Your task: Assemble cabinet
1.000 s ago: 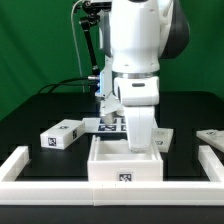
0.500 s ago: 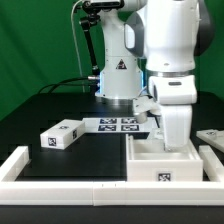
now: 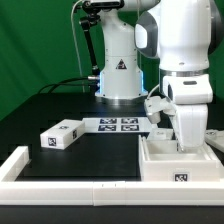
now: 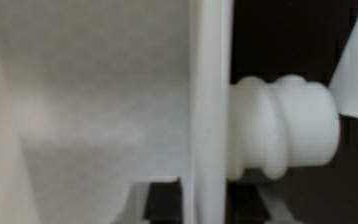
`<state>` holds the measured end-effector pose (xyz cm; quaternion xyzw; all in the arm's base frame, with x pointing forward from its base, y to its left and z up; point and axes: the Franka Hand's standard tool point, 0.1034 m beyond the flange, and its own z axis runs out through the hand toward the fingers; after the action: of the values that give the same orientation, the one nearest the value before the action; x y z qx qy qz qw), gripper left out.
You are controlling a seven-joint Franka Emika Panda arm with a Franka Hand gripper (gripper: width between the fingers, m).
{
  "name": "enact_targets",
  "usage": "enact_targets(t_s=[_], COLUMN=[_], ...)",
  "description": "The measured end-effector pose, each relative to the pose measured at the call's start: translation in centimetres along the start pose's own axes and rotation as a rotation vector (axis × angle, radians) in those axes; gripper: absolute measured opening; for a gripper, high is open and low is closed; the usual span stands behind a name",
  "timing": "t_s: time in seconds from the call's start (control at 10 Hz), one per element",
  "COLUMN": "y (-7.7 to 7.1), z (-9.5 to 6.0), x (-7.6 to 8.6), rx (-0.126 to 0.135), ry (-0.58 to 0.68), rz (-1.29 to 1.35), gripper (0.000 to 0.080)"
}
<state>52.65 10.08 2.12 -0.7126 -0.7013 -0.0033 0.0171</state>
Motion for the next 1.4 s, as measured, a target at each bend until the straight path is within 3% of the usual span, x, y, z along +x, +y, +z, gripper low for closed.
enact_targets(t_s=[0.1, 0.2, 0.4, 0.5, 0.6, 0.7, 0.9, 1.1, 1.4], y=[0.0, 0.0, 0.0, 0.0, 0.0, 0.0, 0.0, -0.4, -2.5], z=[0.0, 0.0, 0.0, 0.0, 0.0, 0.0, -0.3, -2.6, -6.0], x=[0.0, 0.0, -0.1, -0.1, -0.1, -0.1, -0.3, -0.3, 1.6], rx=[0.0, 0.0, 0.0, 0.0, 0.0, 0.0, -0.001, -0.017, -0.053], ry=[0.0, 0.0, 0.0, 0.0, 0.0, 0.0, -0.002, -0.012, -0.014], rz=[0.0, 0.001, 0.001, 0.002, 0.002, 0.002, 0.003, 0.0, -0.035], gripper=[0.0244, 0.0244, 0.0589, 0.0589, 0.072, 0.0774, 0.0794, 0.0798, 0.0797])
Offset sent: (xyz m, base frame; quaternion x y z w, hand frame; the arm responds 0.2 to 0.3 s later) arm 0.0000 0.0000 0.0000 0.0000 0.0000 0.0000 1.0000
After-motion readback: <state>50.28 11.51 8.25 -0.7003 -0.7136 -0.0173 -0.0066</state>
